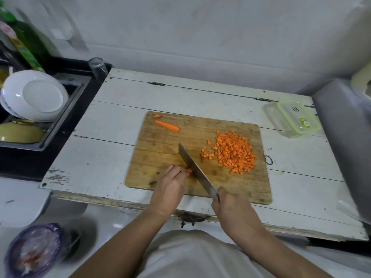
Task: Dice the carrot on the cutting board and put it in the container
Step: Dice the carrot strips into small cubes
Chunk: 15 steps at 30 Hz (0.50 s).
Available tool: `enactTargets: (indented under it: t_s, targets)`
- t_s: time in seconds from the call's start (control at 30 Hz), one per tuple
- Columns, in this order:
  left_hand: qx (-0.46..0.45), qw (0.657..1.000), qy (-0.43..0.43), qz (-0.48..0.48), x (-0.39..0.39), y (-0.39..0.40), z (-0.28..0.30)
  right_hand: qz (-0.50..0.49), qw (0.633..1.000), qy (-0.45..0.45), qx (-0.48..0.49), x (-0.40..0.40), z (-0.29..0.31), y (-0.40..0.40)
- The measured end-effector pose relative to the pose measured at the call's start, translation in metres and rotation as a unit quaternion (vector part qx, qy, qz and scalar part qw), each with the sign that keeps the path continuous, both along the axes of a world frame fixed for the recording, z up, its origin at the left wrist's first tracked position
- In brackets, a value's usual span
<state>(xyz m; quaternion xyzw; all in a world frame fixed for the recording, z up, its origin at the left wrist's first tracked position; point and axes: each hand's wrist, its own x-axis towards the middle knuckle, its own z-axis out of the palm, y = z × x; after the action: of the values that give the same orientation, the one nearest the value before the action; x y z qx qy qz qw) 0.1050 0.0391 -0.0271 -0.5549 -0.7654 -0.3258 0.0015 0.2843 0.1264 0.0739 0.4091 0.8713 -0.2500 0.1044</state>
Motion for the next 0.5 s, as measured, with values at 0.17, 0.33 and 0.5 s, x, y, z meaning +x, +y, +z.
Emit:
enactTargets:
  t_s: [0.17,0.33,0.5]
  targets:
    - [-0.007,1.0,-0.004,-0.014,-0.001,-0.002,0.0,-0.012,1.0,0.012,0.01,-0.047,-0.005,0.017]
    - [0.021,1.0,-0.017,-0.01,0.001,-0.008,0.003,-0.023,0.999,0.044,0.018,-0.015,0.009,0.018]
    - [0.028,1.0,-0.006,0.011,0.004,-0.007,0.001,0.007,1.0,0.029,0.004,0.007,0.009,0.003]
